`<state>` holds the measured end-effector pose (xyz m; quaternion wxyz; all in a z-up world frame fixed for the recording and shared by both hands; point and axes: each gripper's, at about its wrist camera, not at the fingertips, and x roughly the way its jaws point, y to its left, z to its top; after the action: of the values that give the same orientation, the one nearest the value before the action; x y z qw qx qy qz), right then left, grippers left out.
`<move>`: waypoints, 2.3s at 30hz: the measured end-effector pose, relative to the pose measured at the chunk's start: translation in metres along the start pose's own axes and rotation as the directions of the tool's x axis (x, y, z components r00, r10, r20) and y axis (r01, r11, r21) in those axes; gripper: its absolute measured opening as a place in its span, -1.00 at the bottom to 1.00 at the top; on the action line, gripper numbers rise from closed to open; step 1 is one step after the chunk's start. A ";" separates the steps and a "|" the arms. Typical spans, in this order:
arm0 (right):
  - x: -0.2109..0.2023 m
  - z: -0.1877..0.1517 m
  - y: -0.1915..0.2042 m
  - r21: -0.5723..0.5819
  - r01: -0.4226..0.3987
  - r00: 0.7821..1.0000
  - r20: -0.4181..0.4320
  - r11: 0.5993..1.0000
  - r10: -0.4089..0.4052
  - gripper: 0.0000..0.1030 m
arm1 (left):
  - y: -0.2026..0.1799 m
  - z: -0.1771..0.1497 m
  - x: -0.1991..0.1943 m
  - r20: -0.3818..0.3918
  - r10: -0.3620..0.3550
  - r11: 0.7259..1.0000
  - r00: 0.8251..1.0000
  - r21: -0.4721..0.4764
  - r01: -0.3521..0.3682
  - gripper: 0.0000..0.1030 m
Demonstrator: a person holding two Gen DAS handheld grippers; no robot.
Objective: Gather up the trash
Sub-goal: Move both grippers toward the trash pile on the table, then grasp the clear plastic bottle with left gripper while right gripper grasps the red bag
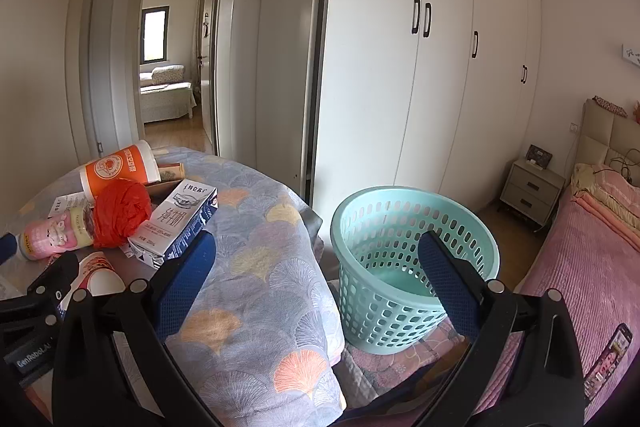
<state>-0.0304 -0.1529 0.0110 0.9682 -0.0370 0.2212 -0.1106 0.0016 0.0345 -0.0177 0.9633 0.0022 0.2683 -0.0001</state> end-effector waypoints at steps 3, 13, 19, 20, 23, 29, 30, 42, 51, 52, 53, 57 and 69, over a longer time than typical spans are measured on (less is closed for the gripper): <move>0.000 0.000 0.000 0.001 -0.004 1.000 -0.003 1.000 0.004 0.87 | -0.001 -0.002 -0.002 0.011 0.006 1.000 1.000 0.008 -0.006 0.83; -0.004 -0.001 0.004 0.014 -0.015 0.999 0.035 1.000 0.015 0.87 | -0.001 -0.003 -0.010 0.045 0.047 0.999 0.998 0.016 -0.047 0.86; -0.005 0.000 0.003 0.020 -0.018 0.999 0.034 1.000 0.017 0.87 | 0.001 -0.002 -0.014 0.052 0.049 0.999 0.997 0.016 -0.050 0.86; -0.005 0.000 0.003 0.020 -0.019 0.999 0.034 1.000 0.018 0.87 | 0.001 -0.002 -0.014 0.053 0.051 0.999 0.997 0.017 -0.052 0.86; -0.006 0.000 0.003 0.019 -0.022 0.999 0.033 1.000 0.021 0.87 | 0.000 -0.002 -0.015 0.052 0.042 0.999 0.998 0.021 -0.043 0.86; -0.007 0.000 0.004 0.022 -0.031 0.999 0.035 0.999 0.030 0.87 | 0.000 -0.002 -0.017 0.051 0.040 0.999 0.998 0.025 -0.041 0.86; -0.008 0.000 0.004 0.024 -0.032 0.999 0.037 0.999 0.031 0.87 | 0.000 -0.002 -0.017 0.050 0.041 0.999 0.998 0.023 -0.042 0.86; -0.007 -0.001 0.009 0.003 -0.043 0.999 0.026 0.999 0.043 0.87 | 0.003 -0.003 -0.015 0.045 0.053 0.998 0.998 0.024 -0.054 0.86; -0.001 0.006 0.028 -0.015 -0.099 0.994 0.042 0.995 0.100 0.79 | 0.060 -0.004 -0.030 0.007 0.124 0.990 0.992 -0.075 -0.123 0.86; 0.001 0.007 0.031 -0.022 -0.104 0.994 0.038 0.994 0.105 0.78 | 0.071 -0.005 -0.032 -0.007 0.133 0.987 0.991 -0.085 -0.133 0.85; 0.004 0.009 0.037 -0.027 -0.117 0.992 0.033 0.993 0.118 0.76 | 0.080 -0.006 -0.033 -0.021 0.137 0.986 0.990 -0.088 -0.138 0.86; 0.014 0.013 0.048 -0.023 -0.140 0.990 0.014 0.990 0.140 0.75 | 0.122 -0.016 -0.032 -0.088 0.156 0.974 0.984 -0.151 -0.168 0.86; 0.035 0.013 0.058 -0.006 -0.180 0.983 -0.041 0.984 0.180 0.60 | 0.176 -0.050 -0.001 -0.258 0.065 0.929 0.964 -0.336 -0.153 0.84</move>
<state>0.0179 -0.1039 0.0009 0.9695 -0.0192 0.2435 -0.0222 -0.0251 0.2110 -0.0592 0.9065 -0.1558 0.3788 0.1021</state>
